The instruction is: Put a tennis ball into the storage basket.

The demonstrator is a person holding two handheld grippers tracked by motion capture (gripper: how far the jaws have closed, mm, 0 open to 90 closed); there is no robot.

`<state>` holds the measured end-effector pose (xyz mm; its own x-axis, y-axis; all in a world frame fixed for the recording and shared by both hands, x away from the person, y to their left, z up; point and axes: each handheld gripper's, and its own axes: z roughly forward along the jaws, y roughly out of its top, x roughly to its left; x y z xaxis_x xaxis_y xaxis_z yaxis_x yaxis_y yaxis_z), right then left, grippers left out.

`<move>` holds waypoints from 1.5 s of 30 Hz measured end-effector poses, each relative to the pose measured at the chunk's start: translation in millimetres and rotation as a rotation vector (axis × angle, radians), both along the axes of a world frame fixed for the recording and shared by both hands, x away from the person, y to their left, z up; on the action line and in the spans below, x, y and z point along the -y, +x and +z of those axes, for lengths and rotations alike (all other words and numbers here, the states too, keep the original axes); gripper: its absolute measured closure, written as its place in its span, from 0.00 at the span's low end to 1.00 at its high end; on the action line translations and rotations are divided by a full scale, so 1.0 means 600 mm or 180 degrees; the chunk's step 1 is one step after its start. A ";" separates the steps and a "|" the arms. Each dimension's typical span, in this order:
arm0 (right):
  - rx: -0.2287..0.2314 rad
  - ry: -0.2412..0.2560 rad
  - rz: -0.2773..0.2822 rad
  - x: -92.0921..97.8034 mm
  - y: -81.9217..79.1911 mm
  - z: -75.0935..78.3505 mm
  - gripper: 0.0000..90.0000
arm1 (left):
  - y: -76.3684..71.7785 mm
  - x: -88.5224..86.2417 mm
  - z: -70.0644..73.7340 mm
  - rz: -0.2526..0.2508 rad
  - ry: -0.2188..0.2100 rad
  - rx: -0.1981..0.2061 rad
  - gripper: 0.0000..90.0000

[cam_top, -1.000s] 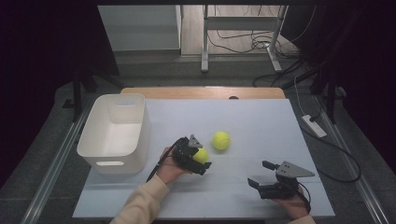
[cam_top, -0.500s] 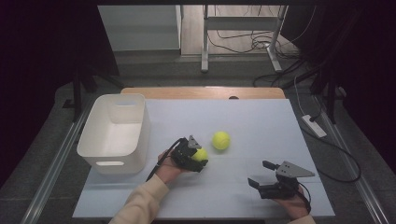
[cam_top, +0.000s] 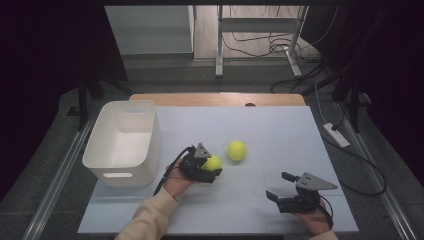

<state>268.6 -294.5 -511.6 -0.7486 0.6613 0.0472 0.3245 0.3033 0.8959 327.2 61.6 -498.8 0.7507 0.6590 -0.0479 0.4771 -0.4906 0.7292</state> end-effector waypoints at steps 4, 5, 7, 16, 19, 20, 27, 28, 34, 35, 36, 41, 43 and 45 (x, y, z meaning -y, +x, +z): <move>0.0009 -0.0001 -0.0004 0.000 -0.001 0.001 0.10 | -0.005 -0.008 0.010 0.0033 -0.0068 0.0059 0.30; 0.0009 -0.0001 -0.0004 0.000 -0.001 0.001 0.10 | -0.007 -0.010 0.013 0.0034 -0.0081 0.0073 0.30; 0.0009 0.0000 -0.0004 0.001 -0.001 0.001 0.10 | -0.009 -0.013 0.017 0.0032 -0.0112 0.0101 0.30; 0.0008 -0.0006 -0.0019 0.001 0.000 0.001 0.10 | -0.018 -0.021 0.033 0.0002 -0.0183 0.0208 0.30; 0.0015 -0.0009 -0.0018 0.000 -0.001 0.001 0.10 | -0.020 -0.022 0.039 -0.0009 -0.0189 0.0237 0.30; 0.0017 -0.0007 -0.0017 0.000 -0.001 0.000 0.10 | -0.021 -0.022 0.041 -0.0014 -0.0190 0.0248 0.30; 0.0016 -0.0022 -0.0031 0.000 -0.001 0.000 0.10 | -0.026 -0.027 0.051 -0.0007 -0.0249 0.0315 0.30; 0.0019 -0.0031 -0.0036 0.000 -0.001 0.000 0.10 | -0.026 -0.027 0.051 0.0000 -0.0250 0.0318 0.30; 0.0028 -0.0029 -0.0039 0.000 -0.002 0.001 0.10 | -0.029 -0.035 0.062 0.0019 -0.0293 0.0375 0.30; 0.0028 -0.0034 -0.0038 0.001 -0.001 0.001 0.10 | -0.030 -0.037 0.064 0.0021 -0.0303 0.0386 0.30; 0.0028 -0.0035 -0.0041 0.001 -0.001 0.001 0.10 | -0.031 -0.040 0.069 0.0016 -0.0298 0.0408 0.30; 0.0038 -0.0037 -0.0051 0.001 -0.001 0.001 0.10 | -0.034 -0.046 0.076 0.0022 -0.0303 0.0435 0.29; 0.0038 -0.0031 -0.0053 0.001 -0.002 0.001 0.10 | -0.036 -0.051 0.082 0.0037 -0.0315 0.0455 0.29; 0.0037 -0.0031 -0.0052 0.001 -0.002 0.002 0.10 | -0.036 -0.053 0.083 0.0040 -0.0318 0.0461 0.29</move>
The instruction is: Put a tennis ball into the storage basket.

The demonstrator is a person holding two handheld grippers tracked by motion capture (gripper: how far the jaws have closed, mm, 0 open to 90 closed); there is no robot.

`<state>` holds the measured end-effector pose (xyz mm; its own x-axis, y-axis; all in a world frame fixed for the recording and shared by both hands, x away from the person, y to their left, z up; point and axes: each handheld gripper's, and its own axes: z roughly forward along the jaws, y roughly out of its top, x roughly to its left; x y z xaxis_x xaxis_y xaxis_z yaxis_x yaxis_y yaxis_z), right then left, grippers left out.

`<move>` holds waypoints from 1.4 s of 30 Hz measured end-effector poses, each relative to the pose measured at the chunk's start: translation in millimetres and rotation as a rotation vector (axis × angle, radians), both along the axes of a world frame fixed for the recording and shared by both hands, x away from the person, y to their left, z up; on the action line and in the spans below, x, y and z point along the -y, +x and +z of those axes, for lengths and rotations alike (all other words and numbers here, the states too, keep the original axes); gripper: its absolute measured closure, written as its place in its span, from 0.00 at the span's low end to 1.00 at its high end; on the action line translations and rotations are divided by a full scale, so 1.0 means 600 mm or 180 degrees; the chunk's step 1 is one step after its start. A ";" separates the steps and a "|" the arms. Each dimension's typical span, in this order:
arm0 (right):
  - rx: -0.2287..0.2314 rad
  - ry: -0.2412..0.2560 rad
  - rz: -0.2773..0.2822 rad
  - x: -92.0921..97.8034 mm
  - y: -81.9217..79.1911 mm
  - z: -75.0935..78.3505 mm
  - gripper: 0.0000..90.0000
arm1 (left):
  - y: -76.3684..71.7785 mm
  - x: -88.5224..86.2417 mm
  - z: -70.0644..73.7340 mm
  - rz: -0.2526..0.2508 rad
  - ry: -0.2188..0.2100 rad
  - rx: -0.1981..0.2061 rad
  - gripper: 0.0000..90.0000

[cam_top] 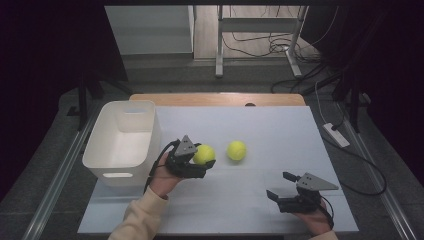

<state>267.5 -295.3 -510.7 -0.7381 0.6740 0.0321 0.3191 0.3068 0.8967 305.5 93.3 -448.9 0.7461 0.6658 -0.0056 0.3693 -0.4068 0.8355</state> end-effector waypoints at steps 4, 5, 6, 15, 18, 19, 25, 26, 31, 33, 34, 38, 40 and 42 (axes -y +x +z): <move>-0.0002 -0.0004 0.0003 0.000 0.000 0.000 0.10 | -0.001 -0.004 0.004 0.0014 -0.0020 0.0017 0.29; -0.0002 -0.0004 0.0003 0.000 0.000 0.000 0.10 | -0.001 -0.004 0.004 0.0019 -0.0024 0.0020 0.30; -0.0001 -0.0004 0.0003 0.000 0.000 0.000 0.10 | -0.001 -0.005 0.005 0.0021 -0.0029 0.0025 0.29; 0.0004 -0.0006 0.0010 -0.001 0.000 -0.001 0.10 | -0.006 -0.015 0.017 0.0018 -0.0129 0.0063 0.29; 0.0012 -0.0002 0.0015 -0.001 -0.001 0.000 0.10 | -0.010 -0.019 0.025 0.0003 -0.0200 0.0076 0.30; 0.0010 0.0002 0.0013 -0.001 -0.001 0.000 0.10 | -0.012 -0.020 0.027 0.0015 -0.0186 0.0102 0.30; 0.0000 -0.0002 0.0010 -0.002 -0.001 0.000 0.10 | -0.016 -0.026 0.035 0.0036 -0.0217 0.0173 0.30; -0.0001 0.0000 0.0009 -0.002 -0.001 0.000 0.10 | -0.016 -0.026 0.035 0.0036 -0.0217 0.0173 0.29; 0.0011 -0.0007 0.0010 -0.001 -0.001 0.000 0.10 | -0.020 -0.033 0.043 0.0071 -0.0258 0.0215 0.29; 0.0006 -0.0004 0.0006 -0.001 -0.001 0.000 0.10 | -0.021 -0.035 0.046 0.0079 -0.0268 0.0229 0.29; 0.0006 -0.0003 0.0005 -0.001 -0.001 0.000 0.10 | -0.022 -0.037 0.047 0.0084 -0.0277 0.0238 0.29; 0.0006 -0.0007 0.0008 -0.001 -0.001 0.000 0.10 | -0.023 -0.041 0.050 0.0105 -0.0291 0.0254 0.29; 0.0010 -0.0012 0.0010 -0.002 -0.001 0.000 0.10 | -0.025 -0.044 0.054 0.0125 -0.0314 0.0272 0.29; 0.0011 -0.0008 0.0008 -0.002 -0.002 0.000 0.10 | -0.026 -0.045 0.056 0.0128 -0.0320 0.0283 0.29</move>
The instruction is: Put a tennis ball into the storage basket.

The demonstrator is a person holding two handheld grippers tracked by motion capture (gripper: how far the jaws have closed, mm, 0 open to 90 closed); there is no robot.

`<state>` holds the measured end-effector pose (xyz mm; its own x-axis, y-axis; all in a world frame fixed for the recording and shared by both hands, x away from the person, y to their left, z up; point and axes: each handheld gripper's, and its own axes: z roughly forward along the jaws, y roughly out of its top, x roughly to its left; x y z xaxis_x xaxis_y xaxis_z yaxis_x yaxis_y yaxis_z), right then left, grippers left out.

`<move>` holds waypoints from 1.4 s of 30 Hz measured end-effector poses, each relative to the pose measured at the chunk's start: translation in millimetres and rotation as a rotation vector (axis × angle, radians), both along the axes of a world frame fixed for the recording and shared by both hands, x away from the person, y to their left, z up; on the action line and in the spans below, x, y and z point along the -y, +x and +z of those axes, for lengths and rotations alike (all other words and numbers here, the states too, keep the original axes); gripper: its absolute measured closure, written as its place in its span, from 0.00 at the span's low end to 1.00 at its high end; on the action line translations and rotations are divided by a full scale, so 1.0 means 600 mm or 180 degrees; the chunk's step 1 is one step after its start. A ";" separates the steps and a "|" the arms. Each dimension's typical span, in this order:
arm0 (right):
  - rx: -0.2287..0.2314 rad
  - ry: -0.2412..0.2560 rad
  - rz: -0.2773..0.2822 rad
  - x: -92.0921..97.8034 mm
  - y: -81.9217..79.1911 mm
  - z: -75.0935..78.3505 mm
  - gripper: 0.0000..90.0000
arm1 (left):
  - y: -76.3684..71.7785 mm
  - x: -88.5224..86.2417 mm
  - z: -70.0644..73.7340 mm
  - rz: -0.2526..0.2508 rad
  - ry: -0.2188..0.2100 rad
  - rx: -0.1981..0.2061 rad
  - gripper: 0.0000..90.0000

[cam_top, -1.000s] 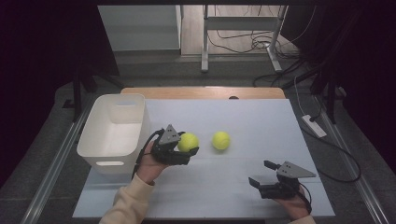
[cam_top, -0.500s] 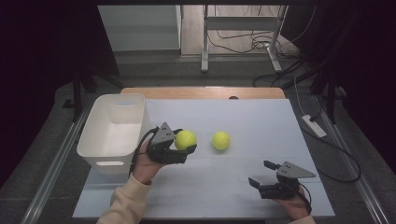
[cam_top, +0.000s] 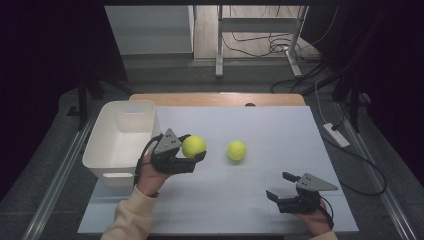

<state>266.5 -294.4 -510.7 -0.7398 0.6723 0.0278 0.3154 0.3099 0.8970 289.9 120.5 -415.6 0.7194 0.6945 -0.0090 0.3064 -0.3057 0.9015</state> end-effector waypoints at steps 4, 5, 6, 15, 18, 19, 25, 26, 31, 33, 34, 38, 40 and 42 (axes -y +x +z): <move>0.0001 0.0008 0.0000 0.000 0.000 0.000 0.10 | -0.005 -0.006 0.008 0.0013 -0.0020 0.0057 0.29; 0.0001 0.0009 0.0000 0.000 0.000 0.000 0.10 | -0.006 -0.007 0.010 0.0012 -0.0022 0.0070 0.29; 0.0001 0.0008 0.0001 0.000 0.000 0.000 0.10 | -0.007 -0.009 0.012 0.0019 -0.0029 0.0078 0.29; -0.0008 0.0005 -0.0020 0.001 0.001 0.000 0.10 | -0.008 -0.026 0.019 0.0097 -0.0089 0.0118 0.29; -0.0007 0.0007 -0.0017 0.000 0.001 -0.001 0.10 | -0.008 -0.032 0.023 0.0115 -0.0102 0.0131 0.29; -0.0005 0.0004 -0.0015 0.000 0.001 -0.001 0.10 | -0.008 -0.032 0.023 0.0115 -0.0102 0.0131 0.29; -0.0010 0.0006 -0.0020 0.001 0.001 -0.001 0.10 | -0.010 -0.045 0.028 0.0177 -0.0140 0.0162 0.29; -0.0007 0.0005 -0.0020 0.001 0.000 -0.001 0.10 | -0.010 -0.047 0.029 0.0187 -0.0147 0.0171 0.29; -0.0005 0.0001 -0.0022 0.001 0.000 -0.001 0.10 | -0.011 -0.056 0.032 0.0229 -0.0167 0.0189 0.29; -0.0005 0.0001 -0.0023 0.001 0.000 -0.001 0.10 | -0.011 -0.059 0.033 0.0246 -0.0179 0.0192 0.29; -0.0004 0.0002 -0.0023 0.001 0.000 -0.001 0.10 | -0.011 -0.060 0.034 0.0253 -0.0181 0.0195 0.29; -0.0007 0.0002 -0.0025 0.001 0.000 -0.001 0.10 | -0.013 -0.068 0.037 0.0286 -0.0204 0.0221 0.29; -0.0006 0.0002 -0.0025 0.001 0.000 0.000 0.10 | -0.014 -0.071 0.039 0.0297 -0.0217 0.0232 0.29; -0.0007 0.0002 -0.0025 0.001 0.000 0.000 0.10 | -0.014 -0.075 0.041 0.0314 -0.0222 0.0241 0.30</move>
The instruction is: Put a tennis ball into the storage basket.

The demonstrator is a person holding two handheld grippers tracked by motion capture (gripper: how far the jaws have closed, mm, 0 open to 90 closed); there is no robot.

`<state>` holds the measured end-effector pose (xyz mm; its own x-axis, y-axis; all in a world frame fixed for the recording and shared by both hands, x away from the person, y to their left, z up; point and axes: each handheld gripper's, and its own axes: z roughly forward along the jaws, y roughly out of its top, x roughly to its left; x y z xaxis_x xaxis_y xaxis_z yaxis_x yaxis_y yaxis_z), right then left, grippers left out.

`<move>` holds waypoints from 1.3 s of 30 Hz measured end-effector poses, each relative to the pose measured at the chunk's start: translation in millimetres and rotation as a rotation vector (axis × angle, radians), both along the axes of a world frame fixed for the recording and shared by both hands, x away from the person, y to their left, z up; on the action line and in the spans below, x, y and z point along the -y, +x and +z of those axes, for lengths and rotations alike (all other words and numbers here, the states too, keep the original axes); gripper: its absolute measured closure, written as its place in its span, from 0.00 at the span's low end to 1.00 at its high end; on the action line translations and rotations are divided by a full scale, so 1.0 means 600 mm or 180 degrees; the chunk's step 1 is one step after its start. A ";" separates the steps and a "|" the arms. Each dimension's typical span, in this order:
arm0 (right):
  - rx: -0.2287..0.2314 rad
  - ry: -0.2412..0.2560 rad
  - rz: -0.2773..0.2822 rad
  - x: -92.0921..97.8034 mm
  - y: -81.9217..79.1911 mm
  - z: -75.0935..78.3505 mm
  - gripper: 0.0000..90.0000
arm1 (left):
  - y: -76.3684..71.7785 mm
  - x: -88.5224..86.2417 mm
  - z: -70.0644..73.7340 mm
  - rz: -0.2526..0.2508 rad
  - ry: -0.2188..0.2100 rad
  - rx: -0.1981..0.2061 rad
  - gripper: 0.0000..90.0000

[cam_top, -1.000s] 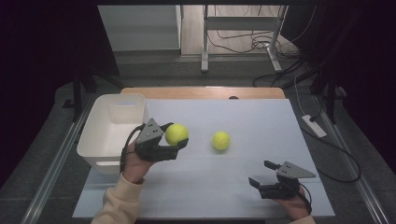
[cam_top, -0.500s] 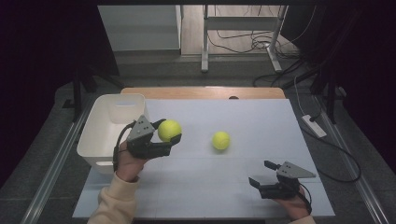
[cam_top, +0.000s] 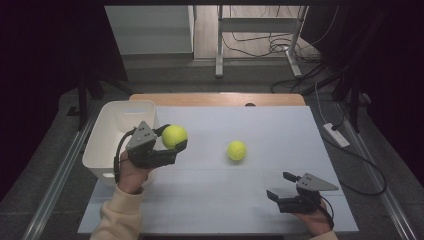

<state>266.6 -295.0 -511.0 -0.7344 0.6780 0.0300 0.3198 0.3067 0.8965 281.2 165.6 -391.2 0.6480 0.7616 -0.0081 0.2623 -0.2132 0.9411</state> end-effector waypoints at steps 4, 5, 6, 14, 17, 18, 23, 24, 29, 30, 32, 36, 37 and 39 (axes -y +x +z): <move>0.0006 -0.0005 0.0002 0.000 0.000 0.000 0.10 | -0.001 -0.008 0.003 0.0043 -0.0023 0.0018 0.29; 0.0006 -0.0003 -0.0001 0.000 0.000 0.000 0.10 | -0.001 -0.012 0.004 0.0060 -0.0024 0.0022 0.29; 0.0006 -0.0007 -0.0007 0.000 0.000 0.000 0.10 | -0.001 -0.014 0.004 0.0074 -0.0033 0.0026 0.30; 0.0010 -0.0002 -0.0021 0.001 0.000 0.000 0.10 | -0.002 -0.034 0.008 0.0187 -0.0082 0.0056 0.29; 0.0005 0.0001 -0.0026 0.001 0.000 0.000 0.10 | -0.002 -0.038 0.008 0.0209 -0.0092 0.0055 0.30; 0.0005 0.0001 -0.0026 0.001 0.000 0.000 0.10 | -0.002 -0.039 0.008 0.0215 -0.0091 0.0057 0.29; 0.0012 0.0002 -0.0048 0.001 0.000 0.001 0.10 | -0.003 -0.046 0.009 0.0225 -0.0111 0.0055 0.29; 0.0015 -0.0004 -0.0053 0.001 0.000 0.001 0.10 | -0.002 -0.048 0.010 0.0243 -0.0117 0.0054 0.29; 0.0008 0.0014 -0.0060 0.003 -0.001 0.002 0.10 | 0.000 -0.058 0.016 0.0312 -0.0104 0.0057 0.30; 0.0015 0.0024 -0.0063 0.003 -0.001 0.002 0.10 | 0.001 -0.064 0.017 0.0347 -0.0123 0.0047 0.30; 0.0010 0.0047 -0.0059 0.004 0.000 0.002 0.10 | 0.004 -0.074 0.017 0.0397 -0.0120 0.0027 0.30; 0.0018 0.0051 -0.0048 0.003 0.001 0.002 0.10 | 0.011 -0.089 0.018 0.0500 -0.0126 -0.0032 0.30; 0.0024 0.0053 -0.0046 0.003 0.001 0.003 0.10 | 0.013 -0.093 0.018 0.0515 -0.0127 -0.0047 0.30; 0.0017 0.0054 -0.0032 0.001 0.002 0.003 0.10 | 0.017 -0.098 0.018 0.0548 -0.0125 -0.0074 0.30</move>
<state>267.5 -295.8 -509.3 -0.7277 0.6849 0.0376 0.3179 0.2881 0.9033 291.4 224.3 -380.7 0.5073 0.8601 -0.0535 0.3135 -0.1263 0.9412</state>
